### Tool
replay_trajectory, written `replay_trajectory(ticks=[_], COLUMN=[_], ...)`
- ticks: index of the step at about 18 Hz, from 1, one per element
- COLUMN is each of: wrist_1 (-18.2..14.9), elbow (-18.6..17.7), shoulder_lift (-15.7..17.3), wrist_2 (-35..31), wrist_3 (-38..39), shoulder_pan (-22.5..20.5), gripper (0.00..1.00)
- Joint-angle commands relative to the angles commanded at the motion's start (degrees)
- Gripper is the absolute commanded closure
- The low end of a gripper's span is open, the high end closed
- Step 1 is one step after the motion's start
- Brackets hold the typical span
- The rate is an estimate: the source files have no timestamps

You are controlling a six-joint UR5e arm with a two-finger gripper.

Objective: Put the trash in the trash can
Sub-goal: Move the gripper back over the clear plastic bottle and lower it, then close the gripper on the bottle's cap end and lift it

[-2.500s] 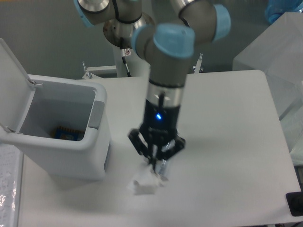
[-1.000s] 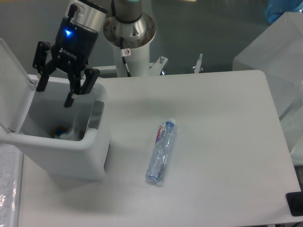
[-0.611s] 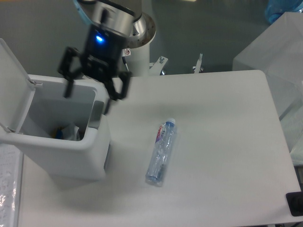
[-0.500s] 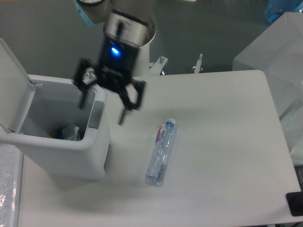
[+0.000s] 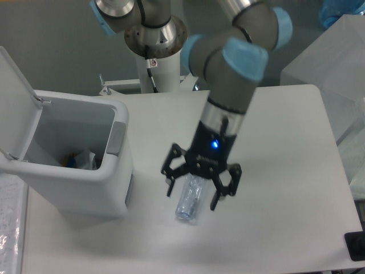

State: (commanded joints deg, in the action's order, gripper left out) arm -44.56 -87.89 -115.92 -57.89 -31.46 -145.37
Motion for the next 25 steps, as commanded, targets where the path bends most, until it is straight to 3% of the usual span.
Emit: replay_trajectory(ticks=[4, 10, 25], wrist_1=[-1.84, -13.44, -14.06], elbow=[0.17, 0.53, 1.32], shoulder_lift=[-3.08, -3.79, -9.32], wrist_2=[-9.86, -17.51, -31.13], wrist_3=[-2.63, -11.16, -8.1], shoulder_pan=[1.23, 3.43, 9.58], gripper=[0.0, 0.0, 0.0])
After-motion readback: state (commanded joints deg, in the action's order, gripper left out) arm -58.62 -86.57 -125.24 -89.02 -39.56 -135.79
